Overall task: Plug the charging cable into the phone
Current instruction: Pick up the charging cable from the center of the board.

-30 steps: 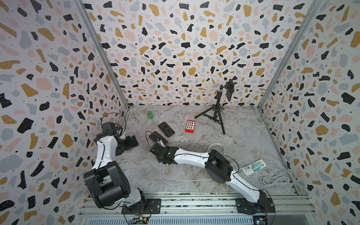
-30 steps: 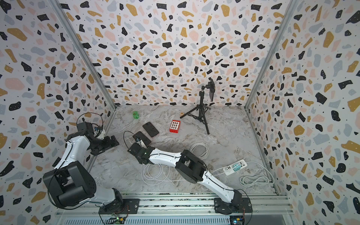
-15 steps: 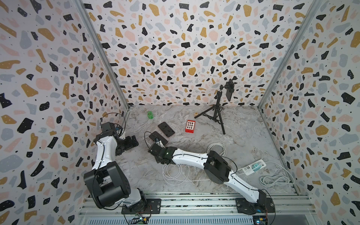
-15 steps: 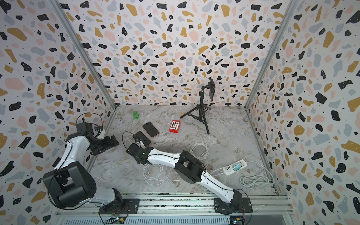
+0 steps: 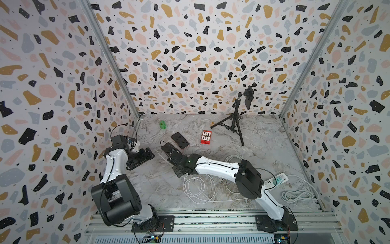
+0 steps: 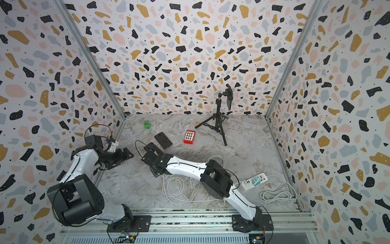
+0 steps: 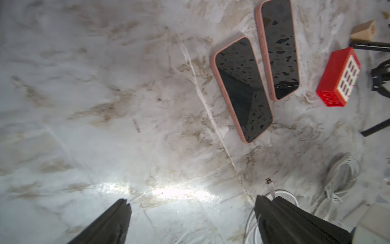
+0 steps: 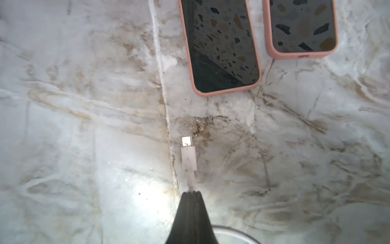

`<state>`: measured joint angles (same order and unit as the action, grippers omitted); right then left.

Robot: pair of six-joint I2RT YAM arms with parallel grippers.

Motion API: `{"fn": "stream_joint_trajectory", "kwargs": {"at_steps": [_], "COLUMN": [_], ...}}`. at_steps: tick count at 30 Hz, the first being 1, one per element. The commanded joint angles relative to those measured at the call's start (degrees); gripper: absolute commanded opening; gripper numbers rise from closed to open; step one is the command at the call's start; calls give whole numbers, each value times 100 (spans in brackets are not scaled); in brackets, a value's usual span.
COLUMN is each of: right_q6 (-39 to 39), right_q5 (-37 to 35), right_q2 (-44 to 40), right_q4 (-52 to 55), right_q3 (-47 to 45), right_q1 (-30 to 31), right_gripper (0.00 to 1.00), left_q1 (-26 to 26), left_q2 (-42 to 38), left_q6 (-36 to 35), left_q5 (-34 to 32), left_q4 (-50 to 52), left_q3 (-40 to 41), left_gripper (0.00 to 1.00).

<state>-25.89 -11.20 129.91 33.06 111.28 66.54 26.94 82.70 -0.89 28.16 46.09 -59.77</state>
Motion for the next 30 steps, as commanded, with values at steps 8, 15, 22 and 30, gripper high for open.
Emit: {"fn": "stream_joint_trajectory", "kwargs": {"at_steps": [8, 15, 22, 30], "right_q6": [1576, 1772, 1757, 1701], "right_q5": [965, 1244, 1498, 1797], "right_q2": [-880, -1459, -1977, -2275], "right_q4": [-1027, -2091, -2970, -3506], "right_q3": [-1006, -1943, -2648, -2965], "right_q1": [-295, -367, -412, -419], "right_gripper": [0, 0, 0, 0], "left_q1": [-507, -1022, -1246, -1291], "left_q2": [112, 327, 482, 877], "left_q6": [-592, -1017, -1638, -2739], "left_q5": [2047, 2494, 2926, 3706], "left_q4": [274, 609, 660, 1699], "left_q3": [48, 26, 52, -310], "left_gripper": [85, 73, 56, 51]}}
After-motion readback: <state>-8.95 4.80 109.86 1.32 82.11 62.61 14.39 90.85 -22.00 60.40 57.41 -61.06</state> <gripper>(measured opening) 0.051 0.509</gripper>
